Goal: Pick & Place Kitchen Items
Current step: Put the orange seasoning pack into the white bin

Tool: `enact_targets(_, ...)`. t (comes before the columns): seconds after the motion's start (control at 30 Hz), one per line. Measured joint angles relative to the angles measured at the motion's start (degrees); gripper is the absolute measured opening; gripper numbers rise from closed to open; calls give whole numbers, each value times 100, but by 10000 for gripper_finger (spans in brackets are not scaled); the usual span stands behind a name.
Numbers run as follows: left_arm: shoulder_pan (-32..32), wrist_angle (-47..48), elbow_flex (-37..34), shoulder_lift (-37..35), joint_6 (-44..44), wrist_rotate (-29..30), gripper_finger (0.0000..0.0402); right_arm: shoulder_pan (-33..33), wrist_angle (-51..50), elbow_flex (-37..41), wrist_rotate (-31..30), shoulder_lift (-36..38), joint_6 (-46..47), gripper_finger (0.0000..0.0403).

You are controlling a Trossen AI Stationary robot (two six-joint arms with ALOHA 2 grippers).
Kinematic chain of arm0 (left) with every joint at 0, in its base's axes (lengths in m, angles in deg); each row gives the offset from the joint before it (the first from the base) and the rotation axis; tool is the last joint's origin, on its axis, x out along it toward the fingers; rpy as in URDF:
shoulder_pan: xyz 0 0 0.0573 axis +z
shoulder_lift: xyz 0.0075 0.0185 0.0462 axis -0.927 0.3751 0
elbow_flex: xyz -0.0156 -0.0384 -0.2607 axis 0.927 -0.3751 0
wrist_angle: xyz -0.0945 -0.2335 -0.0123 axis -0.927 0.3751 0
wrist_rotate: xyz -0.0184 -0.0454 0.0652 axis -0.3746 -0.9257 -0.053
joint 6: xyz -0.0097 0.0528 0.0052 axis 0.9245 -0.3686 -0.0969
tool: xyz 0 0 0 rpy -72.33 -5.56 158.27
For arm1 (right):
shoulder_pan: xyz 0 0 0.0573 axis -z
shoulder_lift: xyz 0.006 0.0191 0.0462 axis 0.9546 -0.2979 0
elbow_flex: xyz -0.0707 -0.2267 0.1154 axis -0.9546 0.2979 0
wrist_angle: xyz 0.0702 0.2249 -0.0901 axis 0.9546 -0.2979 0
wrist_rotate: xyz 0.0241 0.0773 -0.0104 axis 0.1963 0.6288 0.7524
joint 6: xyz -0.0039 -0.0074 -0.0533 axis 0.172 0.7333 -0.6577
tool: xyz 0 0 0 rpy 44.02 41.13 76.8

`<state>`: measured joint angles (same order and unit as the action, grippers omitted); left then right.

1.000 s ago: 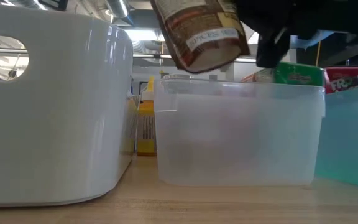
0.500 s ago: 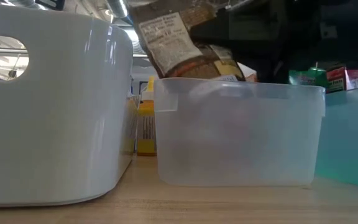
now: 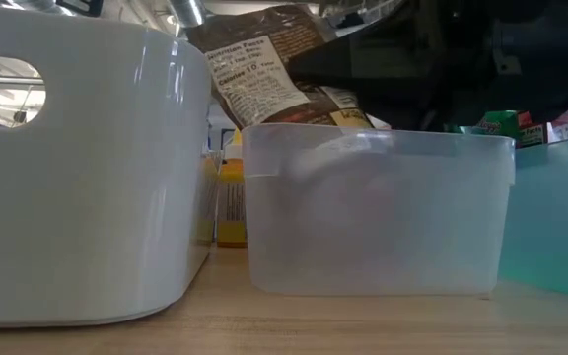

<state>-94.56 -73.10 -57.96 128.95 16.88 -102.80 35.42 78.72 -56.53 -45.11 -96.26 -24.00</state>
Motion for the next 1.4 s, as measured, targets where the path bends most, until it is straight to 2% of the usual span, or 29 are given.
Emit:
enact_targets(0.4,0,37,0,0,9,0,100,-1,-52,0,19,3,-17,9)
enact_targets(0.7,0,123,0,0,24,0,102,-1,-119,0,19,7,-9,56)
enact_targets(0.87,0,169,0,0,24,0,100,-1,-118,0,19,7,-25,63)
enact_targets(1.13,0,170,0,0,86,0,100,-31,331,0,21,5,-870,64)
enact_targets(1.4,0,168,0,0,109,1,98,-34,510,-58,74,9,-1138,64)
